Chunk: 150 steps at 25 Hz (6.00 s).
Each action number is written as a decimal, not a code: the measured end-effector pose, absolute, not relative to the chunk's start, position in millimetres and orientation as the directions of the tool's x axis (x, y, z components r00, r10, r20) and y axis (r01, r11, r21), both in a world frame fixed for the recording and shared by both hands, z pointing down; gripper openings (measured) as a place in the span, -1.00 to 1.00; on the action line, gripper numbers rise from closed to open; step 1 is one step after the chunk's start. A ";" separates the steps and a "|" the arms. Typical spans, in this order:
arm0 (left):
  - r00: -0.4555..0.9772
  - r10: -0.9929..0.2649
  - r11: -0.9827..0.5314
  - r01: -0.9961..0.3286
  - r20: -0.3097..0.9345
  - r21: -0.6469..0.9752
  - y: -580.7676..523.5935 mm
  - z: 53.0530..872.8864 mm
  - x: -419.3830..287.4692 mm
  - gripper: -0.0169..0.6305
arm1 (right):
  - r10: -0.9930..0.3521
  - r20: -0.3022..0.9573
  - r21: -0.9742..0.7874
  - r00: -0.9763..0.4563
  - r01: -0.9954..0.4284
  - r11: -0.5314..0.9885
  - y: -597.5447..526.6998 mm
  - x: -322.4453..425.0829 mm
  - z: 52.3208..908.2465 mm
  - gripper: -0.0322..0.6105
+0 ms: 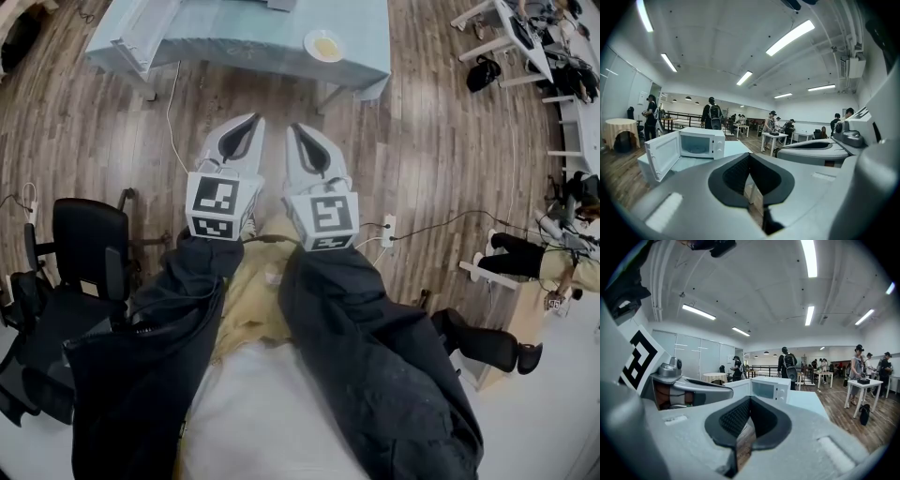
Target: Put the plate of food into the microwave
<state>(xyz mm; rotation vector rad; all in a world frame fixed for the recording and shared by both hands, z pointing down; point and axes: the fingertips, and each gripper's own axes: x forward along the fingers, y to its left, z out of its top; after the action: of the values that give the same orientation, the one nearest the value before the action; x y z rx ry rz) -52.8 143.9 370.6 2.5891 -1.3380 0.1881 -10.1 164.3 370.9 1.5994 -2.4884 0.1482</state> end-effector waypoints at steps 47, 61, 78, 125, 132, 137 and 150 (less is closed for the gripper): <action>0.565 -0.772 -0.558 -0.822 0.292 0.115 -43.9 402.5 48.9 -0.96 | -0.843 0.277 0.032 -0.461 -0.872 0.488 -15.0 75.7 408.5 -0.90; 0.645 -0.713 -0.629 -0.762 0.275 0.157 -167.9 400.9 10.8 -0.96 | -0.892 0.308 0.026 -0.331 -0.934 0.355 -139.8 50.8 408.6 -0.90; 0.674 -0.655 -0.643 -0.735 0.343 0.215 -230.4 427.0 -26.0 -0.96 | -0.877 0.381 0.001 -0.292 -0.949 0.317 -200.9 17.4 426.2 -0.90; 0.509 -0.310 -0.514 -0.800 0.803 0.309 -176.4 669.9 67.1 -0.96 | -0.642 0.729 -0.461 -0.239 -0.864 -0.202 -162.5 219.4 717.6 -0.67; 0.499 -0.304 -0.507 -0.806 0.812 0.305 -171.8 674.7 60.6 -0.96 | -0.651 0.715 -0.565 -0.257 -0.761 -0.320 -160.4 222.5 735.3 -0.53; 0.488 -0.302 -0.497 -0.813 0.819 0.302 -168.0 677.1 51.1 -0.96 | -0.670 0.666 -0.689 -0.328 -0.615 -0.384 -160.7 213.2 749.7 -0.53; 0.483 -0.331 -0.463 -0.832 0.811 0.306 -166.9 674.1 28.1 -0.95 | -0.818 0.406 -0.911 -0.407 -0.257 -0.324 -170.3 206.7 729.7 -0.87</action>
<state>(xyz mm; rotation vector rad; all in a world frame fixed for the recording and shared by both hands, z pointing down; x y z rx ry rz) 28.1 -166.9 674.1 2.0149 -0.9583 0.8944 206.7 -170.3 729.7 1.8312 -1.9781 2.3587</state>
